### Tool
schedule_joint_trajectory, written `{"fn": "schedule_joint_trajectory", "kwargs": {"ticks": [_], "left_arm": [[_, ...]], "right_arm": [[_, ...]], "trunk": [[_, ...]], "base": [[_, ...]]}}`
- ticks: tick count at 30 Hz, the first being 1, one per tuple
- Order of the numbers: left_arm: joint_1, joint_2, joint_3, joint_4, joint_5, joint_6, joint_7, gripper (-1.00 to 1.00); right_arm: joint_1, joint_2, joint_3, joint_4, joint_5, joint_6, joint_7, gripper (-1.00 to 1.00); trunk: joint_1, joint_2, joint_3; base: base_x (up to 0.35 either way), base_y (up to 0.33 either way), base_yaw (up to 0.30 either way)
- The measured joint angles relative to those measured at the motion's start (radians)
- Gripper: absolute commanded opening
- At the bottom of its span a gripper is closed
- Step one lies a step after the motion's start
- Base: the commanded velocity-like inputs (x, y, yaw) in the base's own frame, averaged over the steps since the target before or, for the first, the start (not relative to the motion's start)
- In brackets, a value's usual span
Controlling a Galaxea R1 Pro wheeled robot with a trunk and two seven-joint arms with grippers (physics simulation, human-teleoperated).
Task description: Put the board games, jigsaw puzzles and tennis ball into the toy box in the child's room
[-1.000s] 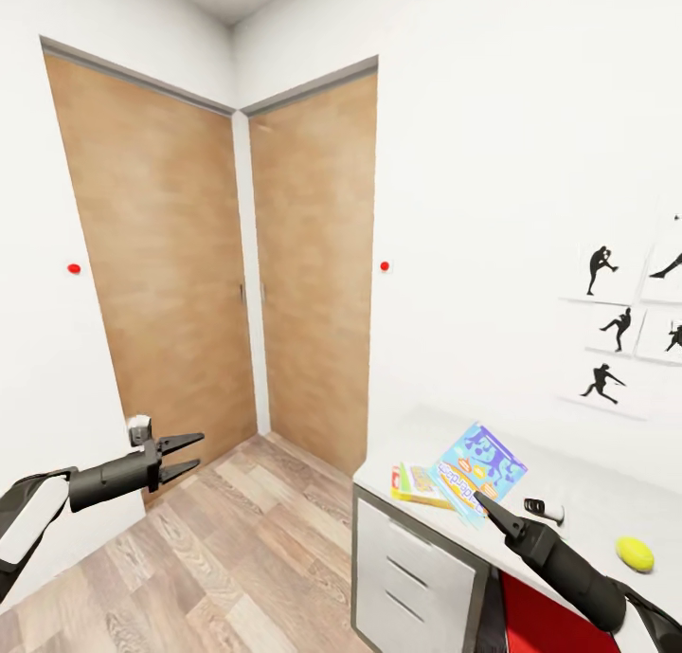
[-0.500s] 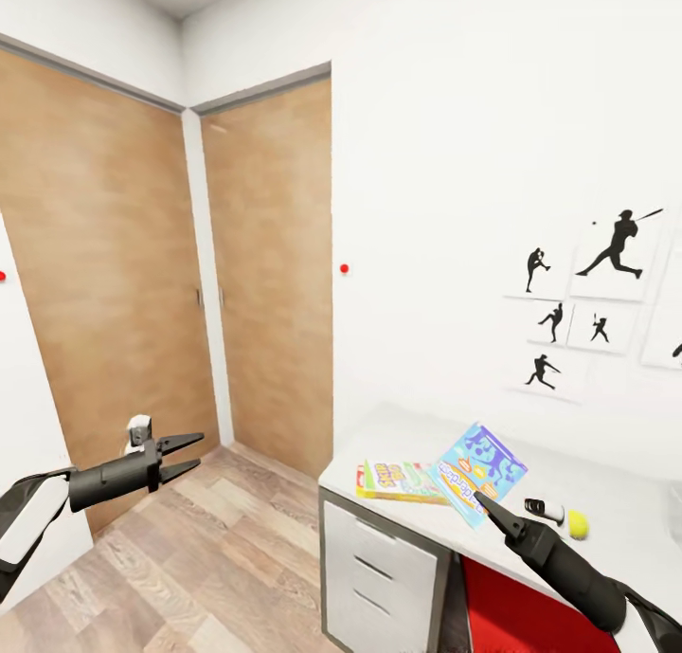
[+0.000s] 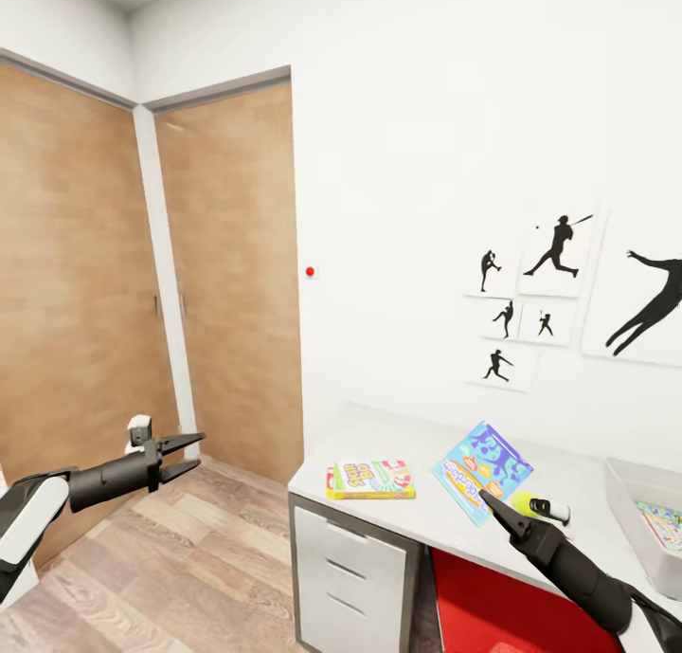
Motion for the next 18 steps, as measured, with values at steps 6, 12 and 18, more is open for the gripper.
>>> {"fn": "schedule_joint_trajectory", "kwargs": {"ticks": [6,12,18], "left_arm": [[0.0,-0.001,0.0,0.0,0.0,0.0,0.0,1.0],[0.0,-0.001,0.0,0.0,0.0,0.0,0.0,1.0],[0.0,-0.001,0.0,0.0,0.0,0.0,0.0,1.0]], "right_arm": [[0.0,0.0,-0.001,0.0,0.0,0.0,0.0,-1.0],[0.0,0.001,-0.002,0.0,0.0,0.0,-0.001,-1.0],[0.0,0.001,-0.011,0.001,0.0,0.018,-0.002,-1.0]], "trunk": [[0.0,0.0,0.003],[0.0,0.0,0.003],[0.0,0.0,0.001]], "base": [[0.0,0.0,-0.177],[0.0,0.0,-0.03],[0.0,0.0,-0.109]]}}
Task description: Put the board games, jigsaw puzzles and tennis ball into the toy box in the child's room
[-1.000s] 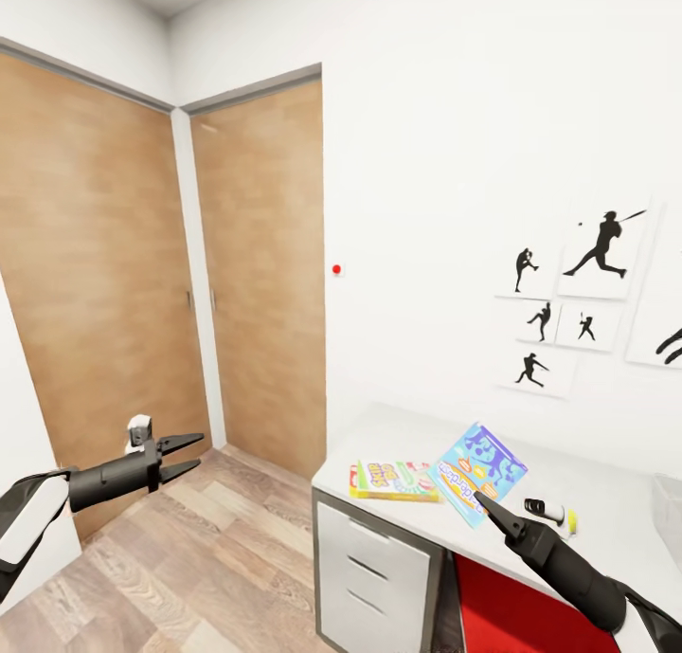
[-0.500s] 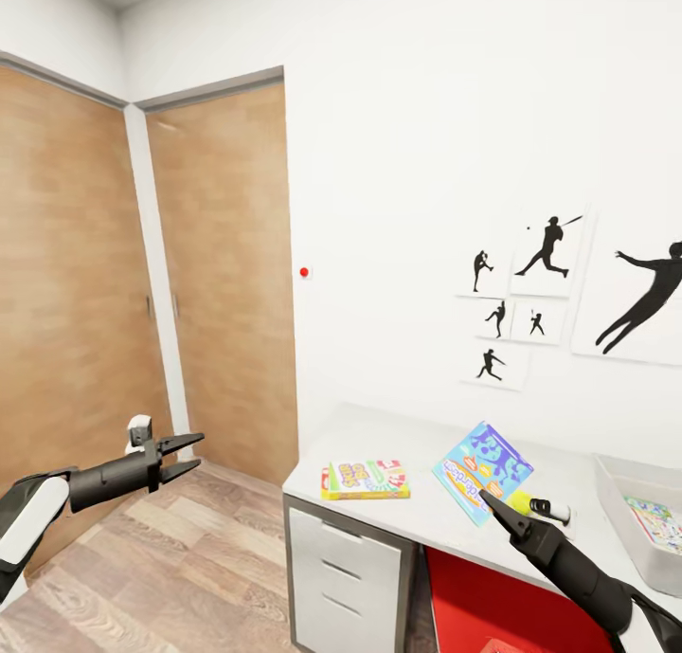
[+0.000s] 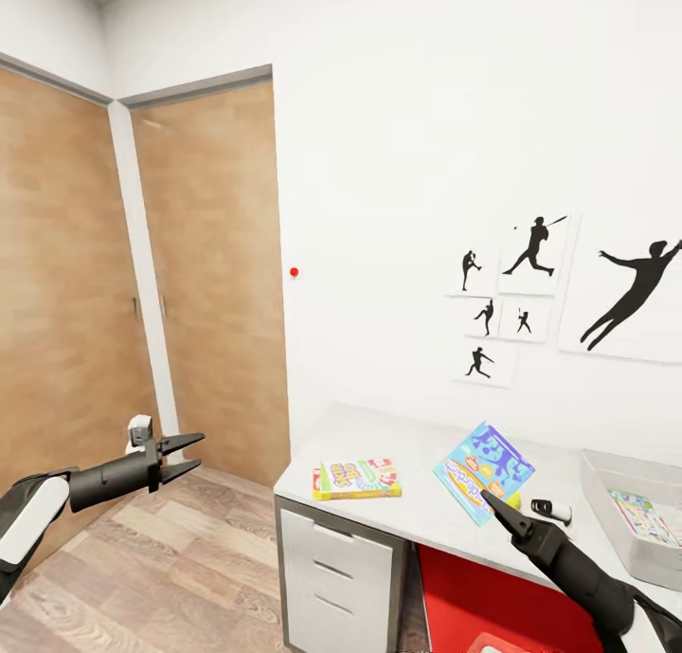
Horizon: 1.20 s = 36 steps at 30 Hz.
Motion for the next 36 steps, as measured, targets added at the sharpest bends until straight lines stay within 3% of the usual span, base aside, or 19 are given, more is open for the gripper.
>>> {"fn": "schedule_joint_trajectory", "kwargs": {"ticks": [5,14,23,36], "left_arm": [[0.0,0.0,0.0,0.0,0.0,0.0,0.0,1.0],[0.0,0.0,0.0,0.0,0.0,-0.001,-0.001,1.0],[0.0,0.0,0.0,0.0,0.0,-0.005,-0.001,1.0],[0.0,0.0,-0.001,0.0,0.0,-0.007,0.0,1.0]], "right_arm": [[0.0,0.001,-0.038,0.016,0.0,0.013,0.0,-1.0],[0.0,0.0,-0.059,0.046,-0.001,0.017,0.0,-1.0],[0.0,0.001,-0.181,0.113,0.005,0.055,-0.004,-1.0],[0.0,0.001,-0.204,0.124,0.001,0.085,-0.031,-1.0]], "trunk": [[0.0,0.0,-0.004],[0.0,0.0,-0.013],[0.0,0.0,-0.019],[0.0,0.0,-0.033]], "base": [[0.0,0.0,-0.208],[0.0,0.0,-0.218],[0.127,-0.035,-0.127],[0.172,-0.176,-0.004]]}}
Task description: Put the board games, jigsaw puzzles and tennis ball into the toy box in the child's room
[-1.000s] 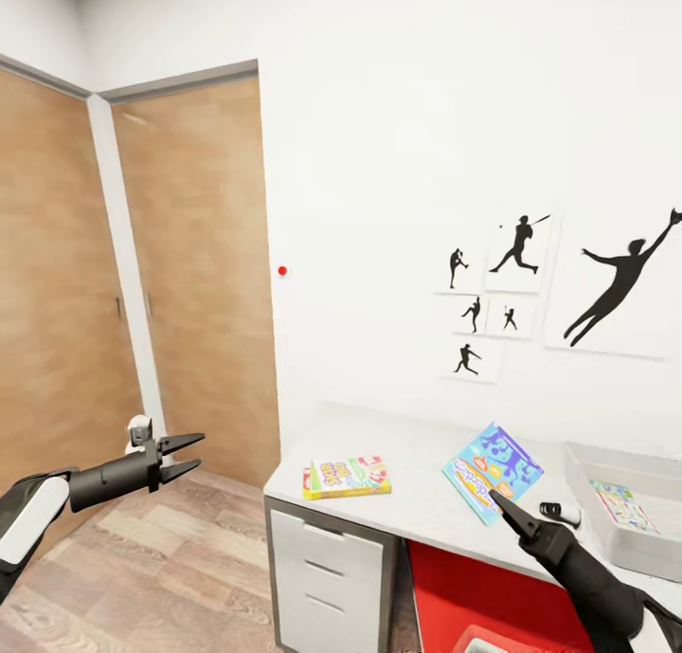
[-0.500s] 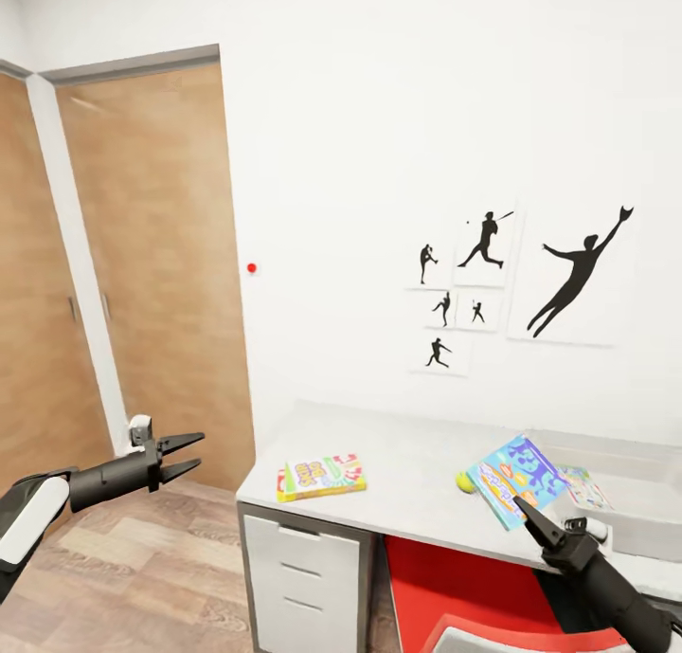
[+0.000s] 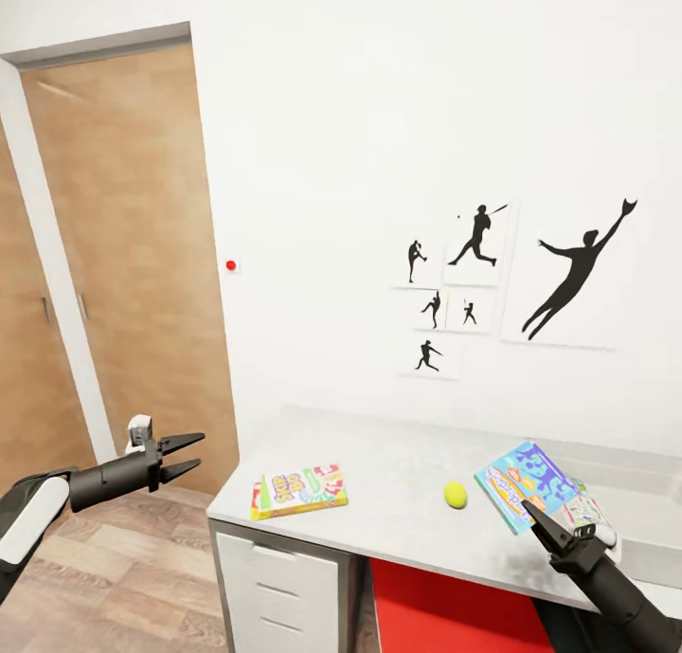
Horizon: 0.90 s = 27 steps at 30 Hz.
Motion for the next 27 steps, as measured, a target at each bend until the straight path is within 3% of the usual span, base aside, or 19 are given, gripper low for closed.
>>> {"fn": "schedule_joint_trajectory", "kwargs": {"ticks": [9,27], "left_arm": [[0.0,0.0,0.0,0.0,0.0,0.001,0.0,1.0],[0.0,0.0,0.0,0.0,0.0,0.001,-0.001,1.0]], "right_arm": [[0.0,-0.001,-0.002,0.035,-0.001,0.004,0.0,-1.0],[0.0,-0.001,-0.003,0.042,-0.002,0.002,0.001,-1.0]], "trunk": [[0.0,0.0,-0.015],[0.0,0.0,-0.041]], "base": [[0.119,-0.039,0.0],[-0.019,0.038,-0.036]]}}
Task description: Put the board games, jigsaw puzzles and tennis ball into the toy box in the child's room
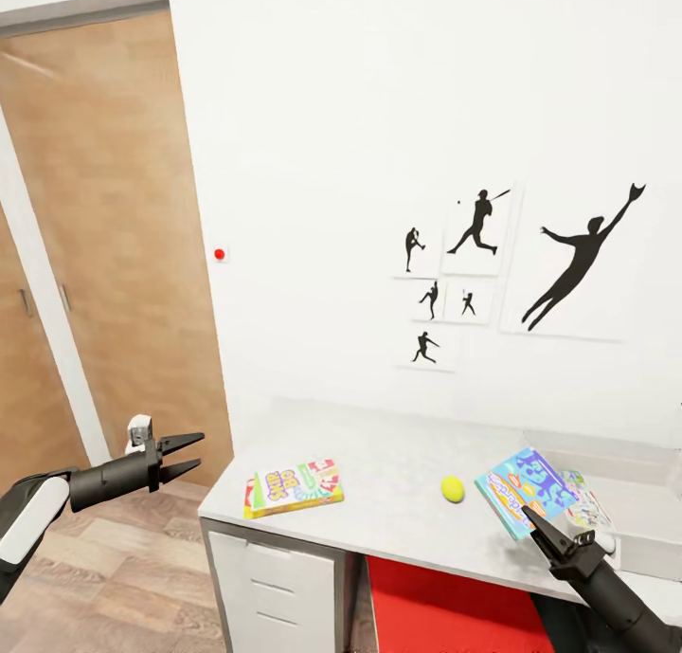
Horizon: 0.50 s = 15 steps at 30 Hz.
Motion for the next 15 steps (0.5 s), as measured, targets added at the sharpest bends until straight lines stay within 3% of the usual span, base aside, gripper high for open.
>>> {"fn": "schedule_joint_trajectory", "kwargs": {"ticks": [5,15], "left_arm": [[0.0,0.0,0.0,0.0,0.0,0.0,0.0,1.0],[0.0,0.0,0.0,0.0,0.0,0.0,0.0,1.0]], "right_arm": [[0.0,0.001,-0.012,0.001,0.0,-0.001,0.0,-1.0],[0.0,0.001,-0.018,0.003,0.0,0.0,0.0,-1.0]], "trunk": [[0.0,0.0,-0.001],[0.0,0.0,-0.003]], "base": [[-0.006,0.012,-0.082],[0.0,0.001,-0.26]]}}
